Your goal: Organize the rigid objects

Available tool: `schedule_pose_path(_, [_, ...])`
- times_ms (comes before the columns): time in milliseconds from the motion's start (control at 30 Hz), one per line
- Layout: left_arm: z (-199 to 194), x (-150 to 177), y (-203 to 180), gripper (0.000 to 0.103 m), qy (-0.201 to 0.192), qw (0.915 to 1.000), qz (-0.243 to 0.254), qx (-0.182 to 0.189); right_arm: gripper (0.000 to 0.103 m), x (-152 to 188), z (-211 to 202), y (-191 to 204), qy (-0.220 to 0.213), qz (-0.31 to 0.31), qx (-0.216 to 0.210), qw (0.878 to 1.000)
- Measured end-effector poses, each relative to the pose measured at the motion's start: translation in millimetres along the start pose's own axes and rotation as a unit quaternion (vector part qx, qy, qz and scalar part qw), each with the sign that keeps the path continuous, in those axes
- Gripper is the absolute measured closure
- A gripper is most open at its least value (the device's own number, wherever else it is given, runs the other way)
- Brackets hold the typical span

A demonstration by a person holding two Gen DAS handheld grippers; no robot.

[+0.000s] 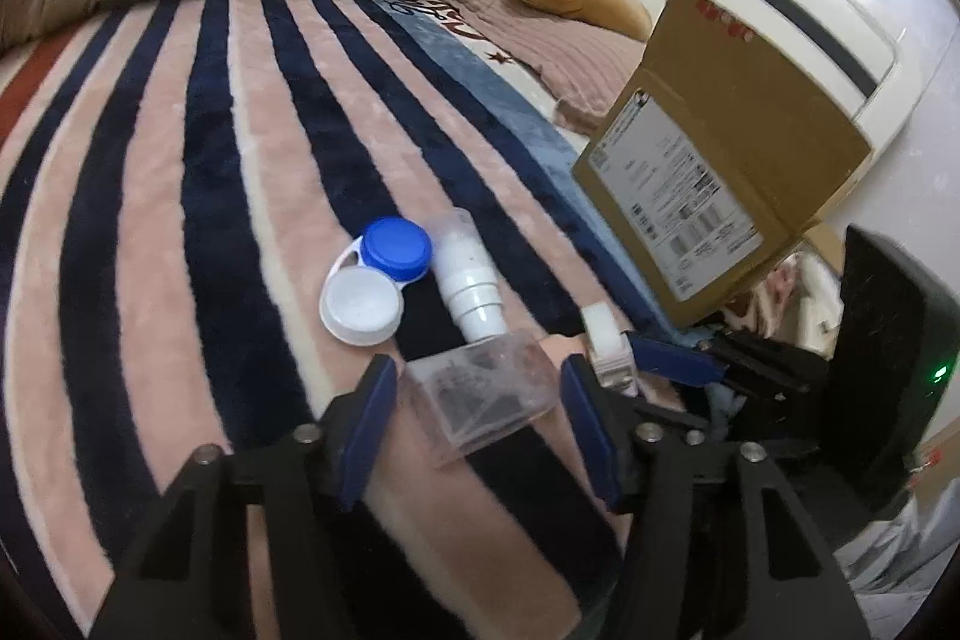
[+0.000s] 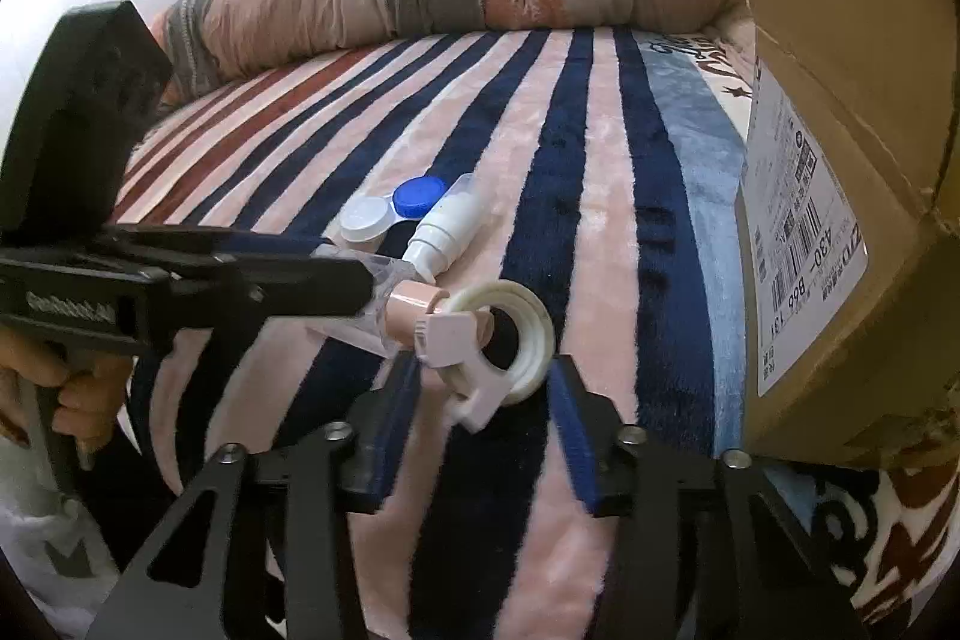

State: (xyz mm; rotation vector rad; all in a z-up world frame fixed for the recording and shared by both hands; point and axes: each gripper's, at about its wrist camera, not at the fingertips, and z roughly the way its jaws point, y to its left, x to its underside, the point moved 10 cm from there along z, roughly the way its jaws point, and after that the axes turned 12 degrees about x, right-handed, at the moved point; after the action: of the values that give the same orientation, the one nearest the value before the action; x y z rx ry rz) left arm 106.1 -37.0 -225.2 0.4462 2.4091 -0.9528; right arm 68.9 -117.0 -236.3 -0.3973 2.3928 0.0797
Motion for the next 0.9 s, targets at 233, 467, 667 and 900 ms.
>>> schedule_pose_path(233, [-15.8, 11.1, -1.9, 0.07, 0.014, 0.9997, -0.007, -0.018, 0.076, -0.4, -5.8, 0.6, -0.004, 0.0, 0.0, 1.0])
schedule_pose_path(467, [-3.4, 11.8, -6.2, 0.042, 0.039, 0.9982, 0.018, -0.041, 0.076, 0.4, -9.0, -4.2, -0.005, 0.0, 0.016, 1.0])
schedule_pose_path(667, [14.4, 0.0, -5.8, 0.042, 0.044, 0.9977, 0.03, -0.041, 0.076, 4.5, -15.7, -9.8, 0.0, 0.0, 0.029, 1.0])
schedule_pose_path(900, [8.3, 17.8, -16.7, 0.051, 0.065, 0.9954, 0.047, -0.053, 0.077, 8.4, -19.0, -11.8, 0.003, 0.0, 0.037, 0.999])
